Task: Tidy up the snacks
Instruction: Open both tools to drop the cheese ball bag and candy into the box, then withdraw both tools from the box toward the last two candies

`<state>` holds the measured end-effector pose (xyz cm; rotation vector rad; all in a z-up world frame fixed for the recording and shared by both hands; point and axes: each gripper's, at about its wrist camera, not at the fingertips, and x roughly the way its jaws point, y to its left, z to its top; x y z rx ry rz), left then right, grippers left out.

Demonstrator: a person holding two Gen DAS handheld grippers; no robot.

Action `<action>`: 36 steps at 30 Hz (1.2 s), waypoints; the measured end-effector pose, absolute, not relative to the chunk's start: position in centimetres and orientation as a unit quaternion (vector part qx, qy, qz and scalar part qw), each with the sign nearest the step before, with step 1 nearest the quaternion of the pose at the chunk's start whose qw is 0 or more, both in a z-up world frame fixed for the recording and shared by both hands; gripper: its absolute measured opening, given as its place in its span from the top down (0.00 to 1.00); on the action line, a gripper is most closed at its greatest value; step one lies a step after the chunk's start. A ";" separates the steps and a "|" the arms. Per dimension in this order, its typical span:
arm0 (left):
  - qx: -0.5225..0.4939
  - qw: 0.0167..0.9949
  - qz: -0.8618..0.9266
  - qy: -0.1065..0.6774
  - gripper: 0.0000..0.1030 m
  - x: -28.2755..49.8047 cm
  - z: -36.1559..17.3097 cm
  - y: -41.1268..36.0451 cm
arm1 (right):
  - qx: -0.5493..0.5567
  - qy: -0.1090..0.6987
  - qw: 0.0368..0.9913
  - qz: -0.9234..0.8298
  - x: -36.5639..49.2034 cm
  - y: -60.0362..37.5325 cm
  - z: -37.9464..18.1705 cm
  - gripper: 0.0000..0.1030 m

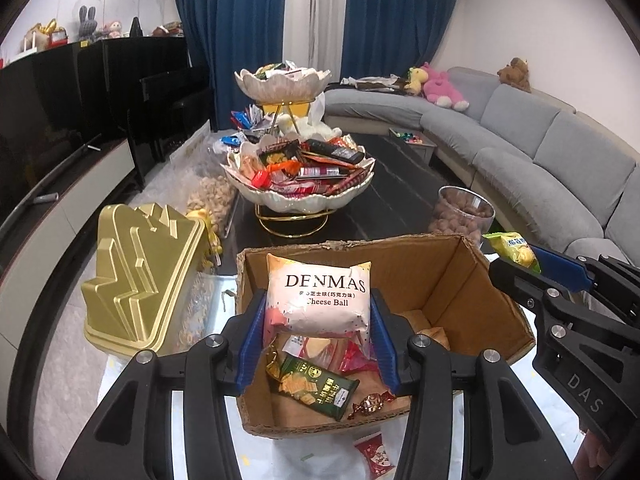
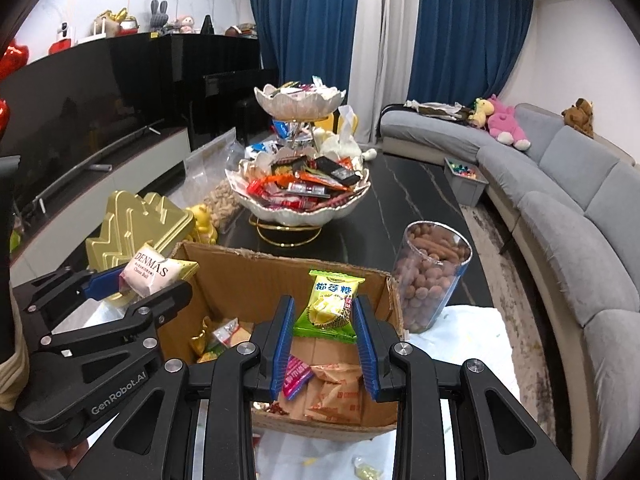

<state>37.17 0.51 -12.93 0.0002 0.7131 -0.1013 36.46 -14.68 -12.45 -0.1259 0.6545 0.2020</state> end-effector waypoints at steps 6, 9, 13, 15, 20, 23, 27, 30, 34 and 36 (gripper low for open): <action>-0.005 0.936 -0.046 0.348 0.33 37.0 -12.7 1.0 | -0.070 0.319 0.939 0.104 36.4 -14.3 -12.4 0.60; -0.007 0.937 -0.037 0.347 0.28 36.9 -12.3 1.4 | -0.073 0.306 0.945 0.092 35.9 -14.5 -11.9 0.32; -0.019 0.939 -0.027 0.343 0.14 36.6 -11.6 2.1 | -0.065 0.294 0.951 0.073 35.5 -15.3 -11.0 0.20; -0.015 0.940 -0.026 0.339 0.12 36.2 -11.1 2.0 | -0.065 0.289 0.953 0.069 35.2 -15.6 -10.5 0.20; -0.001 0.946 -0.016 0.324 0.07 34.9 -9.5 1.3 | -0.061 0.274 0.958 0.063 34.0 -16.2 -9.0 0.20; 0.000 0.950 -0.013 0.313 0.07 33.7 -8.3 1.1 | -0.058 0.267 0.960 0.059 33.1 -16.8 -8.2 0.20; 0.004 0.952 -0.013 0.305 0.06 32.4 -7.2 0.6 | -0.051 0.255 0.964 0.054 31.8 -17.7 -7.0 0.20; 0.002 0.953 -0.013 0.302 0.05 31.5 -6.7 0.3 | -0.047 0.248 0.966 0.050 30.6 -18.5 -6.3 0.20; 0.004 0.954 -0.018 0.299 0.05 30.3 -6.4 -0.5 | -0.049 0.239 0.969 0.041 29.2 -19.4 -5.9 0.19; 0.009 0.954 -0.020 0.299 0.05 29.6 -6.4 -1.1 | -0.048 0.236 0.970 0.037 28.6 -19.8 -5.7 0.16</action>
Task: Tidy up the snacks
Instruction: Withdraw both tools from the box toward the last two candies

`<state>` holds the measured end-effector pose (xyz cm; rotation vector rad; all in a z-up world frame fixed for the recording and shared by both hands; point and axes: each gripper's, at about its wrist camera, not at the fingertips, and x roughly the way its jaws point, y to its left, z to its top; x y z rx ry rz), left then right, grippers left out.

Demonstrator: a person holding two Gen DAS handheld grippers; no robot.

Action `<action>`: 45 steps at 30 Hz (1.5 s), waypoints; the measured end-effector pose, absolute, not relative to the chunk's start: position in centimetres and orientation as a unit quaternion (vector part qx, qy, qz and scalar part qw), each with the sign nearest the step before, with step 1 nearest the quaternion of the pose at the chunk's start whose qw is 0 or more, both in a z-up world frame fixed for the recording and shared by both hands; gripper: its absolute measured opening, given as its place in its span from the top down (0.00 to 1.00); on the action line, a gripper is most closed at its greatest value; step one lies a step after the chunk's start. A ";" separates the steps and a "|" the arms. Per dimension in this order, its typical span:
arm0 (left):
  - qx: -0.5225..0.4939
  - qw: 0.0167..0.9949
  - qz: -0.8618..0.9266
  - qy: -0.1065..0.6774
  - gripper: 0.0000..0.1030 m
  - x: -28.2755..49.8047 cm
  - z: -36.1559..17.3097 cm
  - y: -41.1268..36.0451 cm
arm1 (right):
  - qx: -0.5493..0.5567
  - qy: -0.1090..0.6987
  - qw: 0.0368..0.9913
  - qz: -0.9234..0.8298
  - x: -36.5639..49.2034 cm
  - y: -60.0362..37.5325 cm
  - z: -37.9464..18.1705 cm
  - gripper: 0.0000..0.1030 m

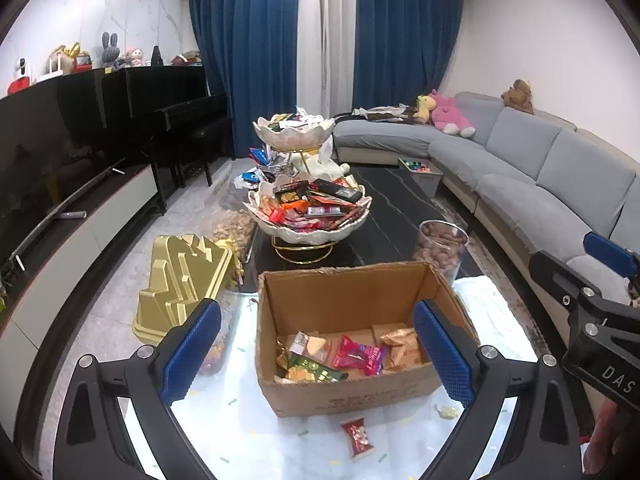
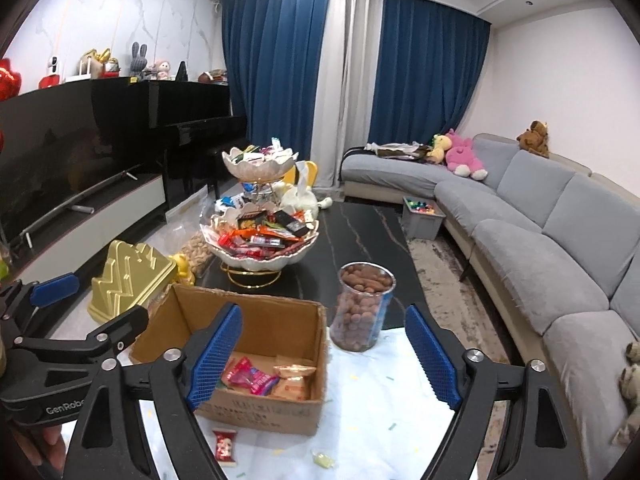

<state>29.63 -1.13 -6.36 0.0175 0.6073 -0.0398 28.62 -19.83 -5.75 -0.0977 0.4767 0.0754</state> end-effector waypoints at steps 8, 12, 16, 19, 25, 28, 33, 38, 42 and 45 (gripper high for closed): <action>0.013 0.953 -0.019 0.301 0.04 28.1 -6.8 -2.7 | -0.046 0.231 0.972 0.023 26.4 -21.8 -6.1 0.16; 0.009 0.952 -0.018 0.305 0.03 27.4 -7.5 -3.3 | -0.047 0.227 0.973 0.013 25.6 -22.7 -6.9 0.16; 0.008 0.952 -0.024 0.306 0.03 26.8 -8.2 -4.0 | -0.041 0.226 0.973 0.015 25.1 -23.6 -7.7 0.16; 0.014 0.953 -0.028 0.302 0.03 26.3 -8.8 -4.7 | -0.033 0.229 0.973 0.014 24.8 -24.5 -8.5 0.16; 0.019 0.952 -0.034 0.303 0.03 25.8 -10.2 -5.2 | -0.030 0.240 0.970 0.022 24.6 -25.2 -10.4 0.16; 0.013 0.950 -0.033 0.310 0.03 25.9 -11.3 -5.3 | -0.038 0.248 0.968 0.026 24.6 -25.1 -11.6 0.16; 0.005 0.946 -0.030 0.322 0.03 25.8 -13.4 -5.3 | -0.056 0.257 0.964 0.035 24.5 -24.8 -13.8 0.16; -0.001 0.941 -0.021 0.338 0.03 26.1 -15.7 -5.3 | -0.074 0.261 0.961 0.048 24.5 -24.4 -15.7 0.16; -0.003 0.935 -0.015 0.354 0.03 26.3 -17.7 -5.4 | -0.081 0.268 0.958 0.058 24.9 -24.2 -17.1 0.16; 0.000 0.931 -0.010 0.364 0.03 26.5 -19.2 -5.6 | -0.085 0.274 0.956 0.064 25.2 -24.2 -18.4 0.16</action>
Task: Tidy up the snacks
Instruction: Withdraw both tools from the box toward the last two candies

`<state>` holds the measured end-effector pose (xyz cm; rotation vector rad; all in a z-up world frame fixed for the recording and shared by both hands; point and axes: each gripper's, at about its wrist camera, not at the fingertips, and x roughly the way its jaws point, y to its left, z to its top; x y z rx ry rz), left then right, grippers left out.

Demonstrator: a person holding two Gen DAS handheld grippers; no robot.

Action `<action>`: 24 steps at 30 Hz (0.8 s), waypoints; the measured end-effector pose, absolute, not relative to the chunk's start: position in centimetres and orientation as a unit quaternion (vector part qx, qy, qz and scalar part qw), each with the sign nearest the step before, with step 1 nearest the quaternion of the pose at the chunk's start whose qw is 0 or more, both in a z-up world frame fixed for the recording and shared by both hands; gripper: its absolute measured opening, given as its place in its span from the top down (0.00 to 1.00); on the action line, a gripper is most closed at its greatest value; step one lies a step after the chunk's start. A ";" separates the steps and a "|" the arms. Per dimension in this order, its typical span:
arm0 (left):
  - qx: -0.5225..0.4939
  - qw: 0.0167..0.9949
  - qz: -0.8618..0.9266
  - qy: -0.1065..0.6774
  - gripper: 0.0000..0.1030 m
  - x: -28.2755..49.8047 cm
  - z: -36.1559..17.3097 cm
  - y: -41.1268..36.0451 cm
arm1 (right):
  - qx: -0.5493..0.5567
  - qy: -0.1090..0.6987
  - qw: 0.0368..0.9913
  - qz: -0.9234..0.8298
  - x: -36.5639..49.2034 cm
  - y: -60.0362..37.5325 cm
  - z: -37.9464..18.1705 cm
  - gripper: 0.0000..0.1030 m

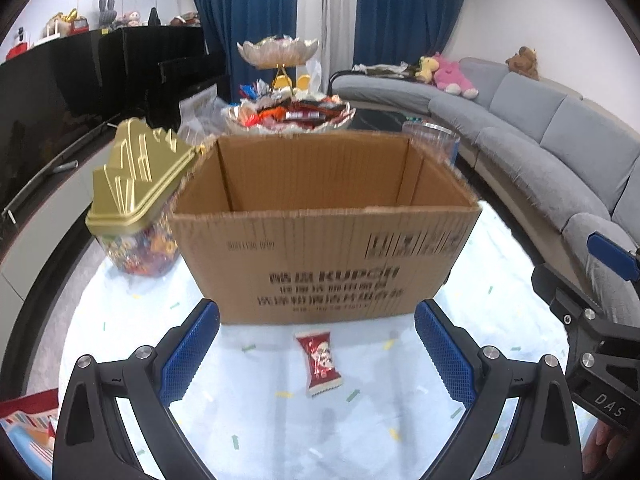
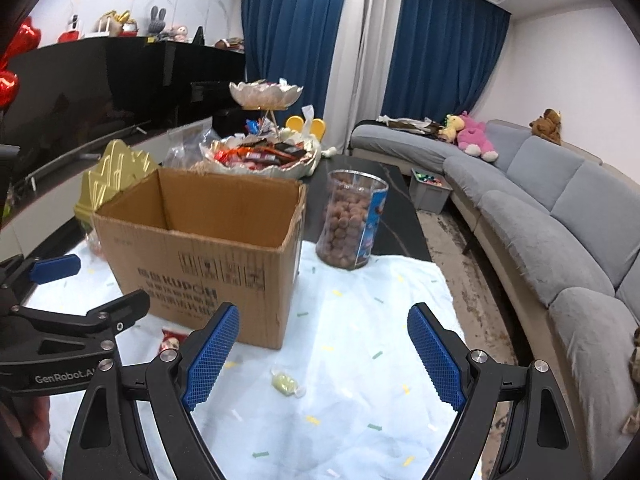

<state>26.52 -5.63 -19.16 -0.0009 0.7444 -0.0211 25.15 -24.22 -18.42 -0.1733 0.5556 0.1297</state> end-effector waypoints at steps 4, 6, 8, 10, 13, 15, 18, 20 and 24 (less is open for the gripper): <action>0.001 0.928 0.000 0.372 0.03 26.6 -20.9 -5.7 | -0.087 0.283 0.953 0.069 25.5 -24.3 -19.9 0.16; 0.002 0.927 0.005 0.376 0.03 26.7 -21.6 -5.8 | -0.084 0.291 0.950 0.074 25.7 -24.4 -20.7 0.16; 0.003 0.924 0.009 0.381 0.03 26.9 -22.4 -5.9 | -0.081 0.297 0.948 0.078 25.9 -24.5 -21.3 0.16; 0.002 0.922 0.012 0.386 0.04 27.0 -23.1 -5.9 | -0.080 0.304 0.946 0.086 26.1 -24.4 -22.1 0.20; 0.001 0.919 0.018 0.393 0.04 27.1 -24.2 -6.0 | -0.084 0.312 0.942 0.095 26.4 -24.3 -23.2 0.24; -0.001 0.918 0.022 0.397 0.04 27.3 -24.9 -6.0 | -0.088 0.316 0.940 0.100 26.7 -24.3 -23.8 0.25; -0.004 0.915 0.025 0.402 0.06 27.6 -25.7 -6.0 | -0.089 0.324 0.935 0.111 27.2 -24.1 -24.7 0.25; -0.005 0.913 0.028 0.407 0.08 27.9 -26.3 -5.9 | -0.088 0.329 0.933 0.118 27.5 -24.0 -25.2 0.25; -0.015 0.911 0.042 0.410 0.09 28.2 -27.1 -5.6 | -0.092 0.337 0.928 0.129 28.1 -23.7 -26.1 0.25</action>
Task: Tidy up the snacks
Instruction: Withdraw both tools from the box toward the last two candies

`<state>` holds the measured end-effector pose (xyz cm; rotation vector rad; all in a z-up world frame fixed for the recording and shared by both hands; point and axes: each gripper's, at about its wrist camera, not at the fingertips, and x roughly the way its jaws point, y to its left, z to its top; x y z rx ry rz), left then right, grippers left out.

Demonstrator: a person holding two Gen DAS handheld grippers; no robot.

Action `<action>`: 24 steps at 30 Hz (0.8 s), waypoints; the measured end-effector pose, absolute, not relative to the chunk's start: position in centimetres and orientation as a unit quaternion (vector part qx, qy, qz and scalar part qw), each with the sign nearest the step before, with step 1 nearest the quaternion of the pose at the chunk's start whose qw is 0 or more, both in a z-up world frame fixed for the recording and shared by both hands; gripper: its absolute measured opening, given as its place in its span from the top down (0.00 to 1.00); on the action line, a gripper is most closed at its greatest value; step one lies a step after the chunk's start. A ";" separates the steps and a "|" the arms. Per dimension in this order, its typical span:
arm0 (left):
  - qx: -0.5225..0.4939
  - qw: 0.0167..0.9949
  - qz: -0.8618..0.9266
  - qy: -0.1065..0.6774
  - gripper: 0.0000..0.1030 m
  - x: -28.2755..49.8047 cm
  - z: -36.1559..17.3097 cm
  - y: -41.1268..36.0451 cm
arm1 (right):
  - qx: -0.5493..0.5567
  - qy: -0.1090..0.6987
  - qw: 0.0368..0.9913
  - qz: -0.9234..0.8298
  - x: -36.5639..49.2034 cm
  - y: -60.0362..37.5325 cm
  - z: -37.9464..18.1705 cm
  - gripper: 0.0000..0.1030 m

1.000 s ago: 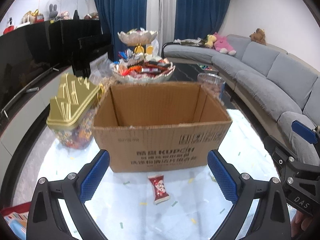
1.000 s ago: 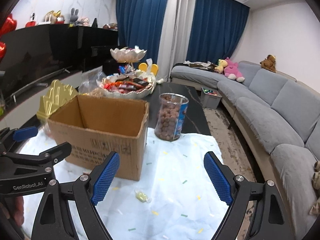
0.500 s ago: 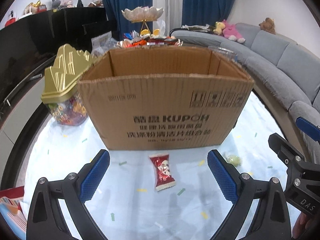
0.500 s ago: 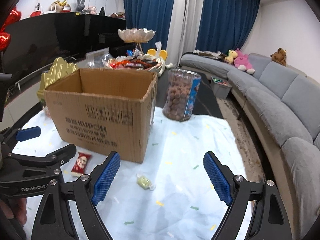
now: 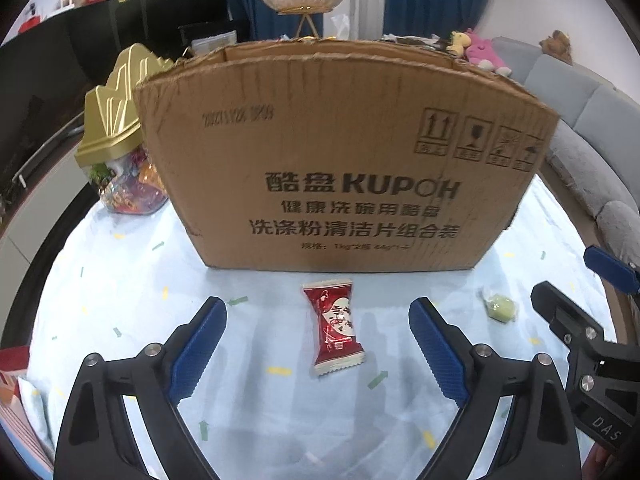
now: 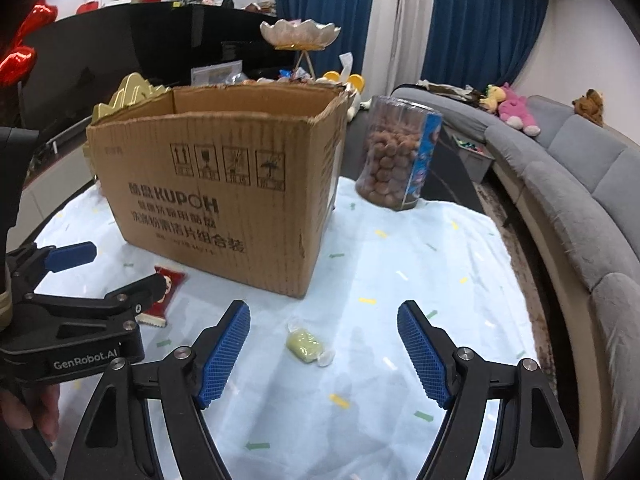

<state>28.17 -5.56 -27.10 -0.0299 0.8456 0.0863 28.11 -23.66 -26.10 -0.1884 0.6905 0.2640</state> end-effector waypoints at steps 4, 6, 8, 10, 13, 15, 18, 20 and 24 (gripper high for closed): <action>-0.030 0.907 0.049 0.418 0.09 28.7 -28.0 -5.1 | -0.092 0.349 0.923 0.134 28.7 -23.3 -26.9 0.25; -0.035 0.905 0.050 0.421 0.09 28.9 -28.4 -5.0 | -0.092 0.355 0.920 0.136 29.0 -23.3 -27.2 0.28; -0.038 0.904 0.050 0.424 0.09 29.1 -28.7 -4.9 | -0.091 0.365 0.916 0.138 29.3 -23.2 -27.5 0.31; -0.041 0.903 0.050 0.425 0.09 29.2 -29.0 -4.7 | -0.088 0.373 0.913 0.140 29.5 -23.2 -27.9 0.31; -0.045 0.901 0.050 0.428 0.10 29.4 -29.4 -4.6 | -0.089 0.381 0.909 0.141 29.8 -23.1 -28.3 0.31; -0.048 0.900 0.051 0.431 0.12 29.7 -29.6 -4.5 | -0.092 0.388 0.906 0.140 30.0 -23.0 -28.7 0.32; -0.051 0.896 0.052 0.438 0.18 30.2 -30.2 -4.1 | -0.092 0.399 0.902 0.140 30.3 -22.9 -29.2 0.36; -0.053 0.894 0.051 0.441 0.20 30.5 -30.6 -3.8 | -0.092 0.405 0.899 0.138 30.5 -22.9 -29.4 0.36; -0.056 0.891 0.048 0.448 0.22 30.8 -31.2 -3.6 | -0.091 0.412 0.897 0.136 31.0 -22.9 -29.8 0.36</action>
